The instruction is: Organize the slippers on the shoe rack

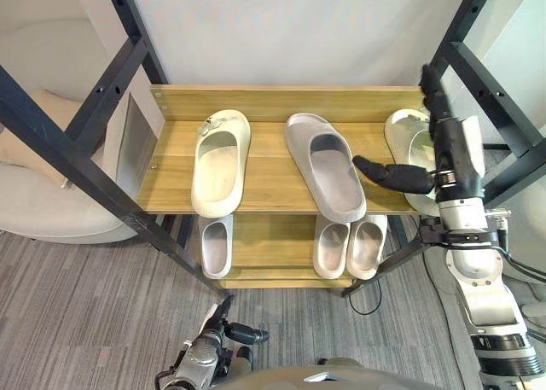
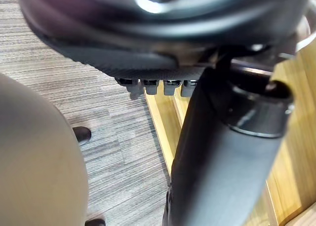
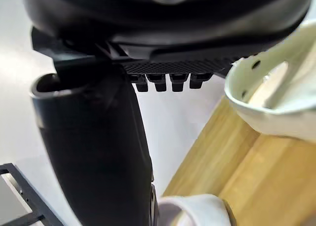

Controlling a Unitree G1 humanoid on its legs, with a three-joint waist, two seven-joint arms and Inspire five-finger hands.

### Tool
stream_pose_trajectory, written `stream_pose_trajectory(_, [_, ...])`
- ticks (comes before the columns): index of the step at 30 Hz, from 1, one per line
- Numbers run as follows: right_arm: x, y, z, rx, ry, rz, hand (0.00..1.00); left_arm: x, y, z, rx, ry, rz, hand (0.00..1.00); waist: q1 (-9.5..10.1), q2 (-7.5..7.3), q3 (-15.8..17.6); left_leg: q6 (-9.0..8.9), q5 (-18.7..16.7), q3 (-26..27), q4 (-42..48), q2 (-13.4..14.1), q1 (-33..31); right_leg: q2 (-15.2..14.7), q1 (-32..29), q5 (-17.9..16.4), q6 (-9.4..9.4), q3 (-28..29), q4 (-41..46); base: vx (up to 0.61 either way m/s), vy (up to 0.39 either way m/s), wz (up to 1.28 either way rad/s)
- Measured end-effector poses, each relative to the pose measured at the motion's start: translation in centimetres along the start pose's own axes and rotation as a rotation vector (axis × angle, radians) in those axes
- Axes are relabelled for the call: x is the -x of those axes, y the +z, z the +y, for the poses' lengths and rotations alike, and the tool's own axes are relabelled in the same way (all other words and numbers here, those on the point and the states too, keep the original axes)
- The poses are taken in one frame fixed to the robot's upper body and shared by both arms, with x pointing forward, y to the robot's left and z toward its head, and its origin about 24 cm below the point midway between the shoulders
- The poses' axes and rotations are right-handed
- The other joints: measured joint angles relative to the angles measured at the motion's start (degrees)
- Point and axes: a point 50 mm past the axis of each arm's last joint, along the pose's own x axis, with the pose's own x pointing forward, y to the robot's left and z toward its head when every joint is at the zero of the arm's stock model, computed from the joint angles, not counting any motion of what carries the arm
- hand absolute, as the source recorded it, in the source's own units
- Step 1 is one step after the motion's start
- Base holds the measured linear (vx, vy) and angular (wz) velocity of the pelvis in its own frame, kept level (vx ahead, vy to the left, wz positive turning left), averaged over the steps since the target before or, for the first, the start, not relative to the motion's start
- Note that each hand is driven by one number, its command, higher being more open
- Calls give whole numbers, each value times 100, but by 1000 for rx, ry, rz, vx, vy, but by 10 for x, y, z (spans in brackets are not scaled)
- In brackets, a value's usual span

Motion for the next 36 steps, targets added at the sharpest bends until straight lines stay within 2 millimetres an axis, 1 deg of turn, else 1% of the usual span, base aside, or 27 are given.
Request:
stream_pose_trajectory(1, [1, -5, 5, 4, 44, 24, 100, 0, 0, 0, 0, -2, -2, 100, 10, 5, 2, 5, 4, -12, 2, -1, -16, 1, 4, 44, 22, -6, -34, -17, 22, 3])
stream_pose_trajectory(3, [1, -8, 8, 4, 64, 32, 100, 0, 0, 0, 1, -3, -6, 100, 17, 10, 4, 12, 7, -13, 2, -5, -24, 0, 11, 89, 25, -7, -67, 0, 0, 0])
stream_pose_trajectory(7, [-6, -10, 9, 19, 91, 32, 100, 0, 0, 0, 1, -6, -4, 100, 16, 23, 8, 62, 33, -14, 7, -33, -70, -13, 27, 229, 51, -14, -194, -22, 32, 0])
stream_pose_trajectory(12, [-12, -14, 14, 3, 114, 41, 100, 0, 1, -1, 4, -6, -7, 100, 40, 37, 14, 106, 75, -66, 43, -92, -138, -61, 30, 251, 54, -81, -239, -55, 25, 6])
stream_pose_trajectory(15, [-14, -17, 18, -11, 129, 58, 100, 0, 1, -1, 5, -6, -7, 100, 41, 41, 14, 99, 128, -148, 40, -106, -181, -62, 28, 251, 54, -139, -243, -71, -3, 13])
stream_pose_trajectory(21, [-22, -18, 19, -5, 131, 54, 100, 0, 1, -1, 8, -5, -11, 100, 60, 44, 18, 87, 247, -261, -37, -119, -223, -57, 16, 269, 48, -240, -270, -63, -9, 10])
stream_pose_trajectory(24, [-28, -16, 24, -6, 154, 39, 100, 0, 2, 0, 19, -1, -15, 100, 106, 43, 18, 91, 274, -284, -48, -128, -250, -51, 18, 323, 54, -245, -346, -44, 10, 1])
stream_pose_trajectory(25, [-29, -15, 25, -6, 156, 36, 0, 0, 2, 1, 24, 2, -18, 100, 123, 40, 20, 91, 278, -287, -48, -132, -260, -52, 18, 335, 58, -247, -366, -30, 16, 3])
stream_pose_trajectory(27, [-35, -15, 26, -4, 158, 30, 0, 0, 2, 3, 40, 11, -18, 100, 153, 26, 30, 100, 293, -314, -47, -147, -286, -56, 17, 349, 64, -269, -392, -16, 12, 6])
stream_pose_trajectory(29, [-44, -13, 27, -5, 164, 17, 0, 0, 2, 5, 51, 19, -18, 100, 166, 5, 48, 103, 298, -336, -36, -159, -313, -60, 16, 360, 62, -295, -414, -7, 8, 6])
stream_pose_trajectory(31, [-48, -11, 27, -12, 164, 10, 0, 0, 3, 6, 51, 20, -22, 100, 185, -4, 60, 104, 299, -346, -32, -162, -324, -60, 17, 365, 62, -312, -424, -1, 3, 4])
stream_pose_trajectory(34, [-54, -12, 29, 0, 196, 11, 0, -1, 5, 6, 50, 22, -33, 100, 272, -20, 78, 107, 300, -367, -31, -167, -346, -59, 19, 381, 56, -351, -443, 5, 1, 5])
stream_pose_trajectory(36, [-60, -10, 29, 6, 199, 4, 0, -1, 5, 7, 59, 24, -35, 100, 282, -25, 85, 108, 301, -393, -31, -173, -362, -60, 20, 385, 55, -371, -445, 4, 1, 6])
